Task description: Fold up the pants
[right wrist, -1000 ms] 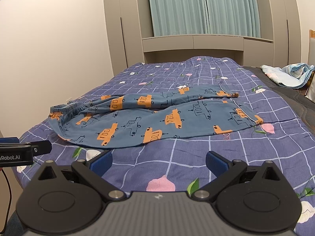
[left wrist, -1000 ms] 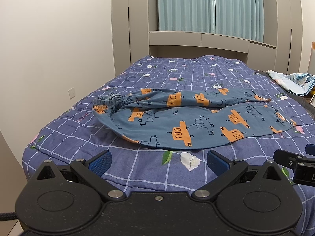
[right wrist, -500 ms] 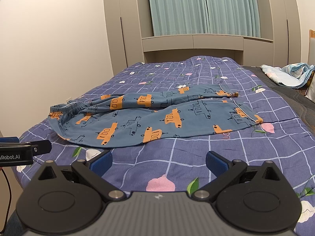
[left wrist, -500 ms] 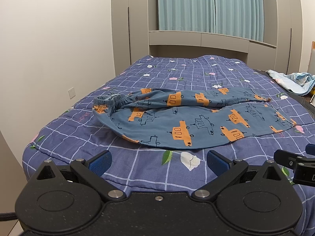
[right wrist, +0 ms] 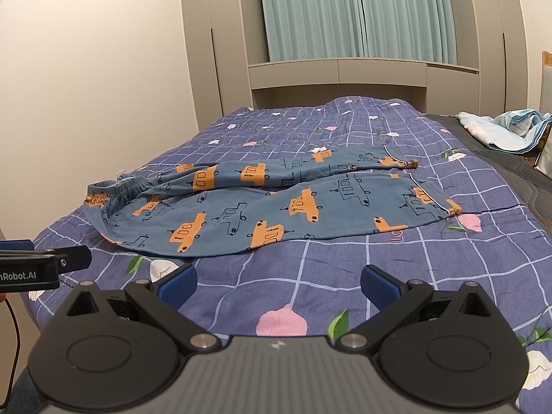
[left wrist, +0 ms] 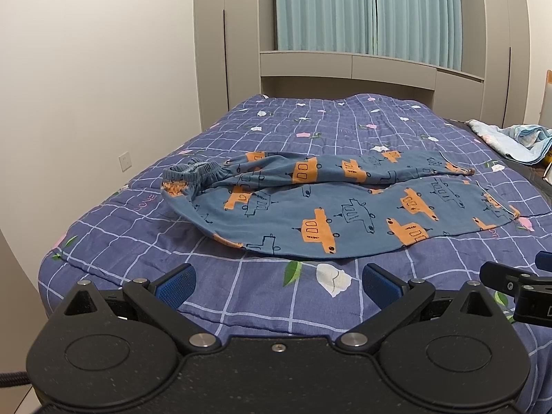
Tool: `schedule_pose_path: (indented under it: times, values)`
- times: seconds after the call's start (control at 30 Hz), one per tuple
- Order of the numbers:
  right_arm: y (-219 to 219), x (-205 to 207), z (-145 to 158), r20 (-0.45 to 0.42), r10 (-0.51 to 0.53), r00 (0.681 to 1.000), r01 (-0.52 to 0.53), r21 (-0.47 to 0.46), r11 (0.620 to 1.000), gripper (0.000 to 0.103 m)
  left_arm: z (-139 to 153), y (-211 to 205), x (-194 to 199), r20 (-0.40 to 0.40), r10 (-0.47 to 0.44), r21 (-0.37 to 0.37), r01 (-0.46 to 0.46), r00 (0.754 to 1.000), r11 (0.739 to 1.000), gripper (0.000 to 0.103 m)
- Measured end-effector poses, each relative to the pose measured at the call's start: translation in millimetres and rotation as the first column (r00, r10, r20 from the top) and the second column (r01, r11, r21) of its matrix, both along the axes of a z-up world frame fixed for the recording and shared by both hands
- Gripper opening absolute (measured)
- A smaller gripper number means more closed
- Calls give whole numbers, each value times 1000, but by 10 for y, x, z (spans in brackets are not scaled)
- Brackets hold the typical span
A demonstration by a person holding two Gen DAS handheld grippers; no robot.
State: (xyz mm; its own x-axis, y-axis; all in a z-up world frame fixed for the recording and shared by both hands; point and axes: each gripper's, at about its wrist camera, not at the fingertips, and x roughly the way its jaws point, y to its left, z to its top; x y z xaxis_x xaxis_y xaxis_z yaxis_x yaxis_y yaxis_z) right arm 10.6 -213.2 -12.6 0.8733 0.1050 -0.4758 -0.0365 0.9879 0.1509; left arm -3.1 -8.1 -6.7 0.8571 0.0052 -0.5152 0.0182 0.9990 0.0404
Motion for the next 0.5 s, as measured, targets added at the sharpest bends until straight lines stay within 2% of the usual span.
schedule_pose_path:
  times: [0.5]
  values:
    - [15, 78, -2, -30, 0, 1000, 0, -6, 1000, 103, -56, 27, 143, -64, -2, 15, 3, 998, 1000, 102]
